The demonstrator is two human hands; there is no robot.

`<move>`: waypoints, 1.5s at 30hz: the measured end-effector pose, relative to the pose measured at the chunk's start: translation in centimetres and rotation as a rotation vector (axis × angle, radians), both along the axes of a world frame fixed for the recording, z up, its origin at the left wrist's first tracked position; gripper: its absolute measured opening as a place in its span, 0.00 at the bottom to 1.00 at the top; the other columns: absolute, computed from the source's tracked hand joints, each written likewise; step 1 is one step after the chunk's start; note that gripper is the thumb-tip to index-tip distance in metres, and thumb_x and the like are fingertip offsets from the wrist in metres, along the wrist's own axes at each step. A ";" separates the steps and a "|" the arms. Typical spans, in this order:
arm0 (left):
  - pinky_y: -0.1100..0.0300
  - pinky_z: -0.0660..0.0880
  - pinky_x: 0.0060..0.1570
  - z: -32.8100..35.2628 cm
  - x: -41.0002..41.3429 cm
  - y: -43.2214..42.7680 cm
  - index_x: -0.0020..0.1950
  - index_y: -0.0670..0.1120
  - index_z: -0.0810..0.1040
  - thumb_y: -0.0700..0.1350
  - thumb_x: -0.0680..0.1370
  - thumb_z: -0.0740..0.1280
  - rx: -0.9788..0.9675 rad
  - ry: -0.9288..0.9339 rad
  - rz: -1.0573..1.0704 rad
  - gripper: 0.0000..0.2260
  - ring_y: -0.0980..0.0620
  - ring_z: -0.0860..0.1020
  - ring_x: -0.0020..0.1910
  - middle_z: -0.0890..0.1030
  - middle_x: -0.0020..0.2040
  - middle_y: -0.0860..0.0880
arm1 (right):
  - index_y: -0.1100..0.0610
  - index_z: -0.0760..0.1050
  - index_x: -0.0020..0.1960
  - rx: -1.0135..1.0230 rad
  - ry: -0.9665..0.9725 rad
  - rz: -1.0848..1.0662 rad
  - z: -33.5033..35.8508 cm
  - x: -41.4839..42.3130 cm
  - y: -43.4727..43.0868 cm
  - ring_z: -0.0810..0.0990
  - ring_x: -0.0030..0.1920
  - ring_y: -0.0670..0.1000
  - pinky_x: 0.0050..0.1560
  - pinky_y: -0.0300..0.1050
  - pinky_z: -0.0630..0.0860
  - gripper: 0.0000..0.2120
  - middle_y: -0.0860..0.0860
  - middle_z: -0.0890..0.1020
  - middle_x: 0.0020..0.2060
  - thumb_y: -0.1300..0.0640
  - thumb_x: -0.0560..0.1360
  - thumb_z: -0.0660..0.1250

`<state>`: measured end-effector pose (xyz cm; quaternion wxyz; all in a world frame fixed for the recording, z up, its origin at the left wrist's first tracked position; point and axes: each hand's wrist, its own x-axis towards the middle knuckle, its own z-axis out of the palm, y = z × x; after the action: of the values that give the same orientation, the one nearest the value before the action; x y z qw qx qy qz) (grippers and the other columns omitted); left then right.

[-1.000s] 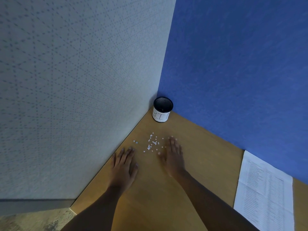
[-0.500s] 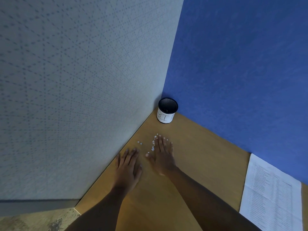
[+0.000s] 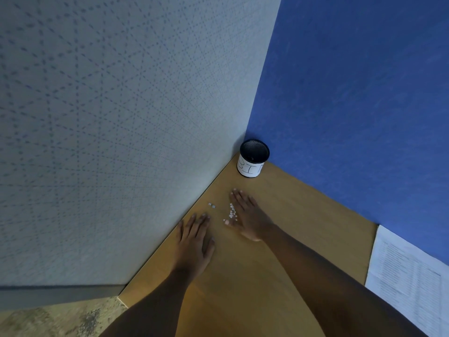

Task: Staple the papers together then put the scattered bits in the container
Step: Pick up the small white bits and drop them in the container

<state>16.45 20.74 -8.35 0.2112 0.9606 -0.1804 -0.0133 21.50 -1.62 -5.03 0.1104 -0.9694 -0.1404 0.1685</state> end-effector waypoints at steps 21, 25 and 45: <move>0.44 0.50 0.75 -0.7 0.1 0.3 0.77 0.50 0.60 0.56 0.80 0.56 0.014 -0.021 -0.004 0.26 0.51 0.53 0.78 0.60 0.77 0.54 | 0.61 0.77 0.56 0.221 -0.141 -0.434 1.9 -2.1 5.6 0.73 0.57 0.58 0.56 0.48 0.71 0.11 0.57 0.77 0.54 0.58 0.75 0.66; 0.44 0.50 0.75 -0.7 0.1 0.3 0.77 0.50 0.61 0.56 0.80 0.56 0.017 -0.024 -0.003 0.26 0.51 0.53 0.78 0.60 0.77 0.54 | 0.62 0.79 0.48 0.167 -0.063 -0.469 3.0 -1.7 6.9 0.77 0.53 0.59 0.49 0.45 0.71 0.09 0.59 0.78 0.50 0.66 0.74 0.60; 0.45 0.48 0.75 -0.7 0.0 0.2 0.77 0.50 0.60 0.56 0.80 0.54 0.017 -0.019 -0.001 0.27 0.50 0.53 0.78 0.62 0.77 0.52 | 0.57 0.66 0.33 0.143 -0.054 -0.510 3.7 -0.7 7.0 0.71 0.36 0.54 0.35 0.44 0.66 0.10 0.56 0.72 0.34 0.68 0.70 0.58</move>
<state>16.47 20.95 -9.00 0.2015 0.9623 -0.1826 -0.0060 20.76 5.41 -1.37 0.2137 -0.9673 0.0938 0.0990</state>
